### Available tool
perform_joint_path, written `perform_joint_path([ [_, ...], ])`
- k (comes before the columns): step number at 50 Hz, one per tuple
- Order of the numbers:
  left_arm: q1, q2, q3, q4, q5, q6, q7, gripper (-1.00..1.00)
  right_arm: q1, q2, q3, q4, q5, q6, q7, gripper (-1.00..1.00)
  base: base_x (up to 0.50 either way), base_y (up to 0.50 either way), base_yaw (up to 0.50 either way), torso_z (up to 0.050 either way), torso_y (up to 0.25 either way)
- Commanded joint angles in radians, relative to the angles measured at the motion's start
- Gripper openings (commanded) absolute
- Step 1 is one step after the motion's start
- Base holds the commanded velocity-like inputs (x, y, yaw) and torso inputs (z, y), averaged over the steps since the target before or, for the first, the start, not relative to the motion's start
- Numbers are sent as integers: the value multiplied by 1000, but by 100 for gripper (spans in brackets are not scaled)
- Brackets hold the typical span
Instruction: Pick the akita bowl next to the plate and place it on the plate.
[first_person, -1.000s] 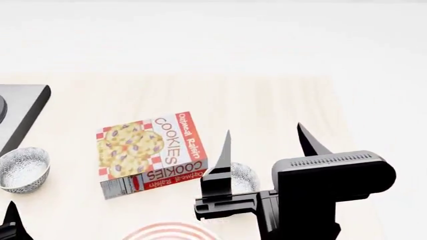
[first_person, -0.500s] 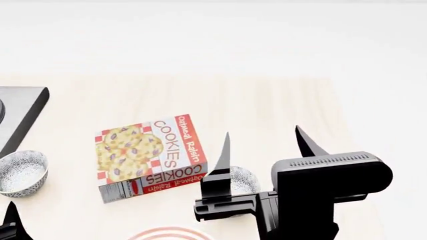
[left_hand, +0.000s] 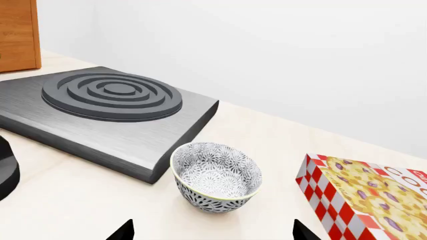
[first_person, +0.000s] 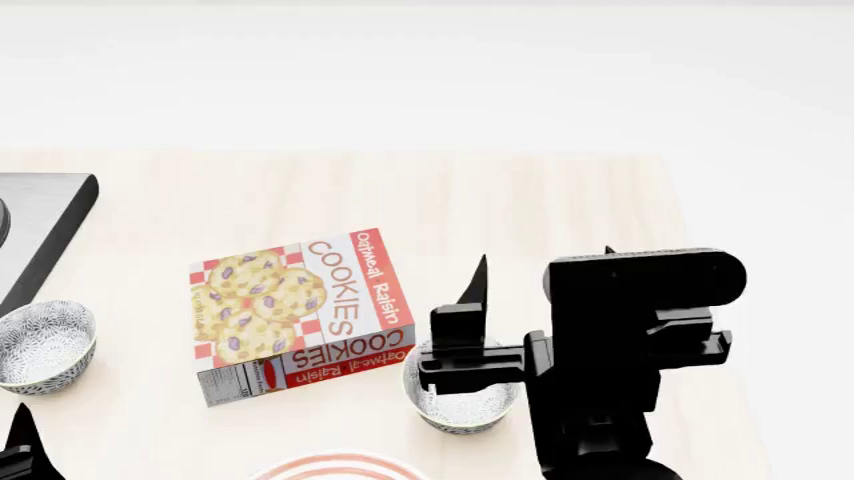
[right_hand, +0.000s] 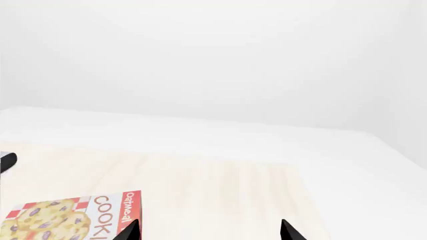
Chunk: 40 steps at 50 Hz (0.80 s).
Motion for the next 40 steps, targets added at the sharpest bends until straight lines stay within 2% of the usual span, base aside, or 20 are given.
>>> perform_joint_path([
  [1,1,-4,3,5,-5,-4,-5,100,175,-11,-51,257,-28,67,-3,100,0,0,0,0,0],
  [10,-2,-4,6,-7,-5,5,-4,100,352,-68,-31,565,-27,111,1,100,0,0,0,0,0],
  [19,-1,-6,8,-9,-8,8,-5,100,519,-106,-14,883,-37,62,-13,100,0,0,0,0,1],
  [23,2,-8,8,-1,-12,5,-8,100,545,-103,-95,947,-78,2,-50,100,0,0,0,0,0],
  [25,0,-8,8,-8,-12,8,-6,100,549,-126,-29,967,-46,-17,-24,100,0,0,0,0,0],
  [31,1,-10,10,-3,-15,5,-9,100,615,-144,-45,1133,-58,-79,-45,100,0,0,0,0,0],
  [40,0,-11,12,-4,-19,6,-11,100,821,-205,-82,1682,-78,-266,-126,100,0,0,0,0,0],
])
